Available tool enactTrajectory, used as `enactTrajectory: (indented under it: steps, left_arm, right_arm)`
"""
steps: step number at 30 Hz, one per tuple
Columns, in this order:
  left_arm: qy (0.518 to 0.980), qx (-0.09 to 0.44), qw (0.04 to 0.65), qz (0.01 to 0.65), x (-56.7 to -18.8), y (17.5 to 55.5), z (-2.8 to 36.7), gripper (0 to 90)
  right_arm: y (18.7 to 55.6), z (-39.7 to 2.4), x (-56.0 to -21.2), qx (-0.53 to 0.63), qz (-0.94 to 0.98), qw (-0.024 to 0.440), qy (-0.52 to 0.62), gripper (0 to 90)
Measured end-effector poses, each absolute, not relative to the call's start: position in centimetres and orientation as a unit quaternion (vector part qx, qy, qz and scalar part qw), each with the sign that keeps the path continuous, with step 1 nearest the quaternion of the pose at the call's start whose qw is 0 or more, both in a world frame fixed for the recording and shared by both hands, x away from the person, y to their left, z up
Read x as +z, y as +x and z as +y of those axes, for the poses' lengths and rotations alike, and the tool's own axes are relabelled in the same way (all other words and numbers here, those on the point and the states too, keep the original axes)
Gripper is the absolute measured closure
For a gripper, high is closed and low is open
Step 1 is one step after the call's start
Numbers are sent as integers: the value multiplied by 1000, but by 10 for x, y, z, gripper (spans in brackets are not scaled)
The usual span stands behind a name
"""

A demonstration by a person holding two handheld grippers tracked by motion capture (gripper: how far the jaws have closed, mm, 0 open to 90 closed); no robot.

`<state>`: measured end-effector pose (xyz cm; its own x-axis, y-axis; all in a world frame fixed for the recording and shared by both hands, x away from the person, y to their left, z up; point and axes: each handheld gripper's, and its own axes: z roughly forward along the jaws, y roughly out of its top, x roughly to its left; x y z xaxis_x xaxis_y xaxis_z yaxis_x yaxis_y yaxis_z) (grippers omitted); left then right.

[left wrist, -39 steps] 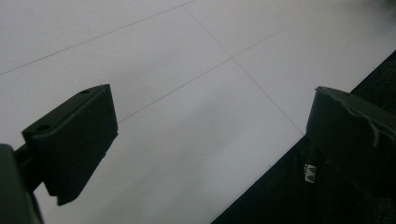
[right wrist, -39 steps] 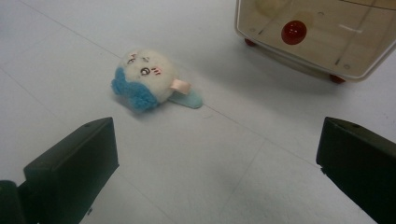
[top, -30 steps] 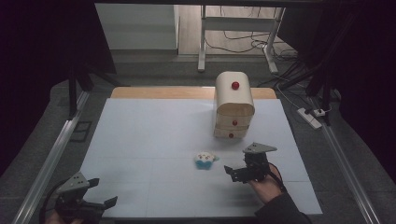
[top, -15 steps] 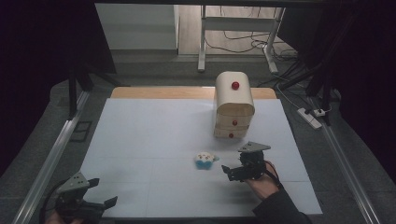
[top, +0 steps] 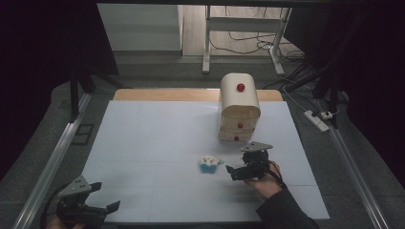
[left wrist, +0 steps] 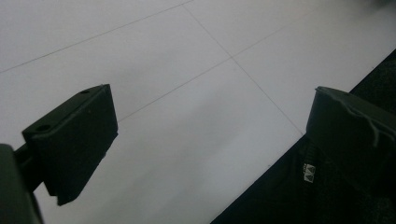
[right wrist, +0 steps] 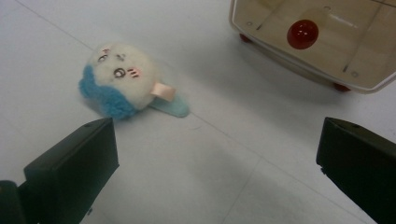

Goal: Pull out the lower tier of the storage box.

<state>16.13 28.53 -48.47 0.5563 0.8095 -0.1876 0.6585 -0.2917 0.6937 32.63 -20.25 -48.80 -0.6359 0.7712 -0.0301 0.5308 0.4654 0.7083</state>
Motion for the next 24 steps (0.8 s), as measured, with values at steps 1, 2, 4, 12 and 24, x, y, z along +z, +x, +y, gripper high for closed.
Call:
enactTrajectory:
  steps: [1,2,4,12,24]
  left_arm:
    - [797,100,377,460,-485,161,285,25]
    - [797,100,377,460,-485,161,285,25]
    - [797,100,377,460,-485,161,285,25]
    - [797,99,378,460,-485,161,286,25]
    - [798,98,378,460,-485,162,285,26]
  right_arm:
    - [328,-202,-488,340,838,176,390,0]
    - [329,-202,-488,338,837,179,391,0]
    - [331,-201,-489,338,836,180,394,0]
    - [340,-198,-491,331,832,188,404,0]
    - [353,-194,-492,333,822,198,418,69]
